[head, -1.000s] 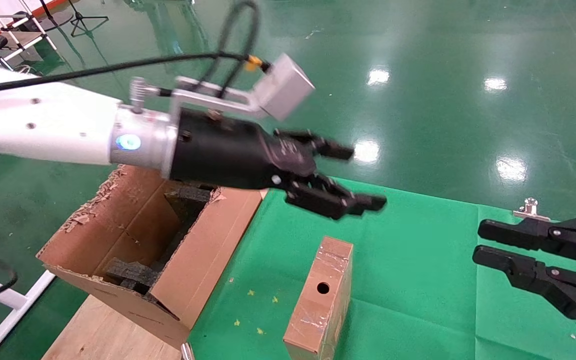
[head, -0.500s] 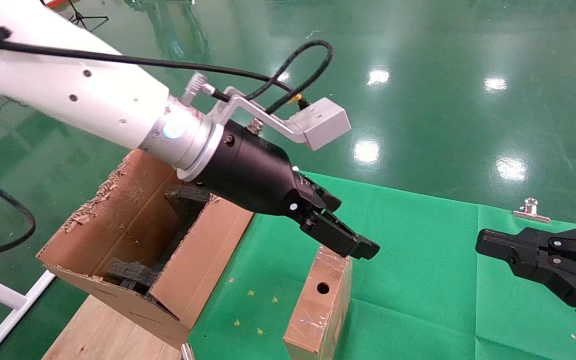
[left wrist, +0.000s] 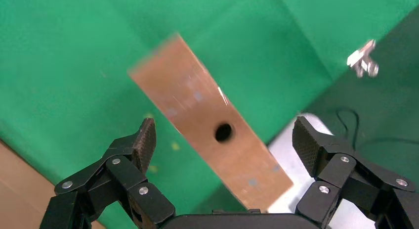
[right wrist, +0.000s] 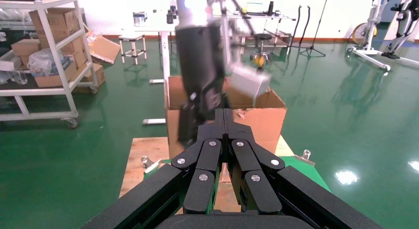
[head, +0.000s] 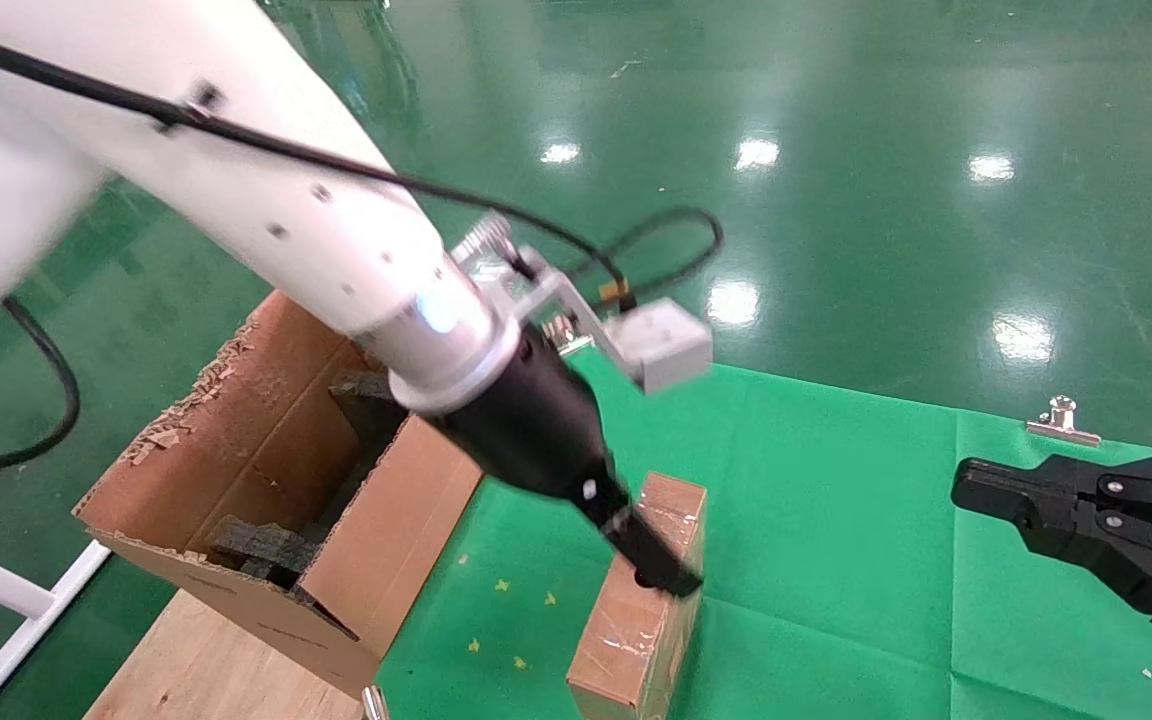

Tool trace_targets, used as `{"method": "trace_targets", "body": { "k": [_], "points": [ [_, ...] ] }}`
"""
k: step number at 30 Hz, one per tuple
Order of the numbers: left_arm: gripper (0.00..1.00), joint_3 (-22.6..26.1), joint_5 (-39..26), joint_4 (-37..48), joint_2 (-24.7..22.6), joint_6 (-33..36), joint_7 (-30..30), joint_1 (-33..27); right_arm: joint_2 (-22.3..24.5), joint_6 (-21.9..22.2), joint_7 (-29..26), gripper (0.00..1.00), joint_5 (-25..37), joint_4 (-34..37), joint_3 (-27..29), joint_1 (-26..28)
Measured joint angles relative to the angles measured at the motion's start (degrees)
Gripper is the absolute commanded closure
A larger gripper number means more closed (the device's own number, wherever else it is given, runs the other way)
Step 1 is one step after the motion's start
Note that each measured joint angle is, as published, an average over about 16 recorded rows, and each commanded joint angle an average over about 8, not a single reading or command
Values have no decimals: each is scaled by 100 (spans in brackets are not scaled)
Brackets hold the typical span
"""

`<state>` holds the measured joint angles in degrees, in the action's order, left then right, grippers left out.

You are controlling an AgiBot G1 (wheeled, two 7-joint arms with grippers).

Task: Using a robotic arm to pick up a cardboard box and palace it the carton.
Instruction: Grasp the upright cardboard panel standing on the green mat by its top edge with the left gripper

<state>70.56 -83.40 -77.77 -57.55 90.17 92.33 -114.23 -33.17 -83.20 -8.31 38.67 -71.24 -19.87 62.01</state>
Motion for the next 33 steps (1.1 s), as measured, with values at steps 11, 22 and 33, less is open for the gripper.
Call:
{"method": "trace_targets", "body": {
  "k": [11,22,33],
  "points": [
    [0,1187,117,1,-551,-204,1099,-339,0,0,0,100,0,0,0,0],
    [0,1585,-134,-3,-886,-460,1868,-353,0,0,0,100,0,0,0,0],
    [66,1683,-194,-5,-965,-499,2025,-337,1,1,0,12,-1,1,0,-1]
  ]
}}
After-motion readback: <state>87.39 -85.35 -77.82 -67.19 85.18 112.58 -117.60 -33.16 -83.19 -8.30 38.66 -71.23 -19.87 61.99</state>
